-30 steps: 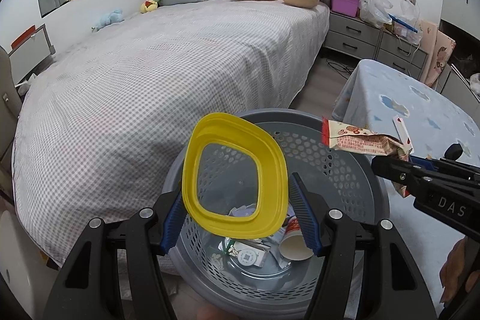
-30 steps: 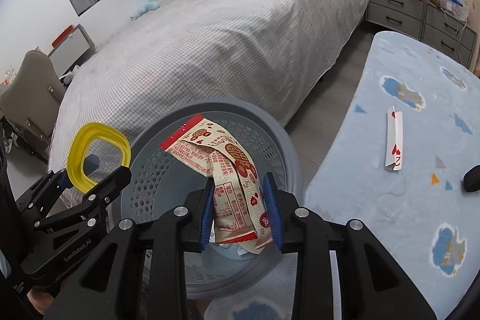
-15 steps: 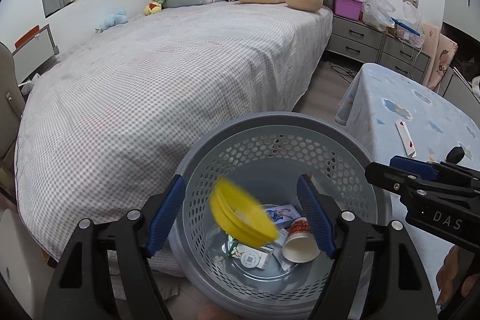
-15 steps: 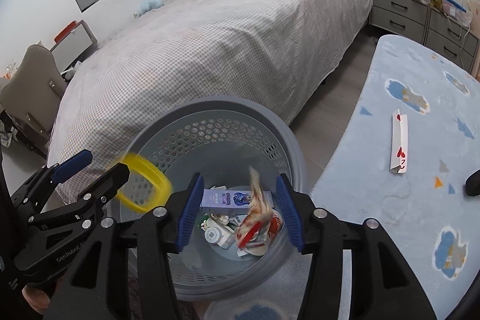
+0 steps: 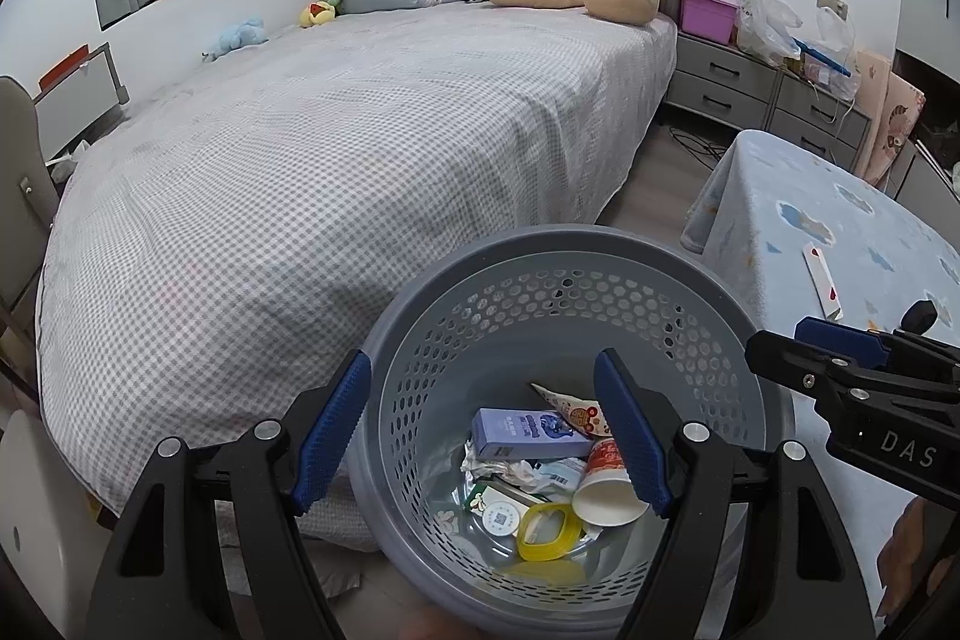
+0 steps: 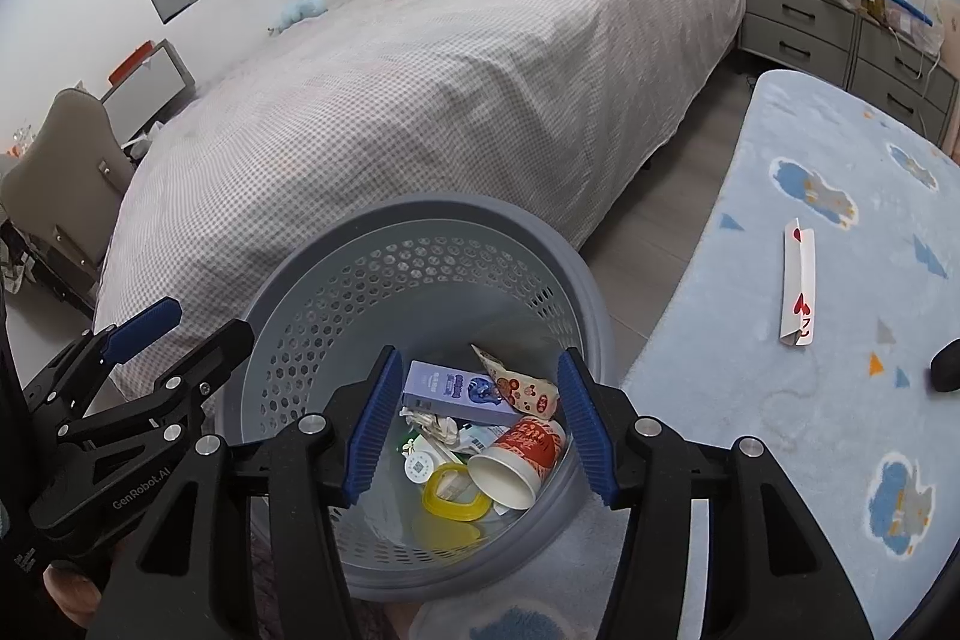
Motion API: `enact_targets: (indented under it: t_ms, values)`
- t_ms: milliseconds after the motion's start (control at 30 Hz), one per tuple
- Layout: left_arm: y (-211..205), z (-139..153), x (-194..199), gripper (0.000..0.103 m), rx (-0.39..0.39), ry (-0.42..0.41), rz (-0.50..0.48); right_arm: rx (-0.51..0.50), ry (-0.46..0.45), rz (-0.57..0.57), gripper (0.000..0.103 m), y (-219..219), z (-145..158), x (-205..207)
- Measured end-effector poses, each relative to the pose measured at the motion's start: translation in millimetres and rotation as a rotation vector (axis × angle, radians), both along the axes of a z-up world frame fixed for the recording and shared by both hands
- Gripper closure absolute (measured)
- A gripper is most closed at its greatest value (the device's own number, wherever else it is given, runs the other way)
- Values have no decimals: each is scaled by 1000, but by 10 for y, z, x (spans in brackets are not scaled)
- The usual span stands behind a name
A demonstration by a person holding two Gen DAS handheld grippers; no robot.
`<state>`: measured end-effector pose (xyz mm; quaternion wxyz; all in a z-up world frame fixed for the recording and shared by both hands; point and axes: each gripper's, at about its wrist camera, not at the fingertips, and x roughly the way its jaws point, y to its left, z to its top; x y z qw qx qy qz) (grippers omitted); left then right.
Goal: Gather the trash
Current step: 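Open both tools to drop the lid and wrapper into the wastebasket, then move both tools back over the table toward the black band and card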
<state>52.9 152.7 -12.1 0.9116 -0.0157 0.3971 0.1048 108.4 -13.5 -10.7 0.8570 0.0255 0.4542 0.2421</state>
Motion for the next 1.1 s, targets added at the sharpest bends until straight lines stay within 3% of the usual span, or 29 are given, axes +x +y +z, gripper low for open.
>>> enact_targets:
  t_ms: [567,700,1100]
  values:
    - [2,14,0,30,0,-7,-2,-9,-11,-17,49,-90,13,-20]
    - [-37,18,7,30,-3,-6,-8,-11,-18,-27,44,-146,30,-28]
    - [-247,18,35,29,-28,-10,-58,-18,-28,-109,42,-575,80,3]
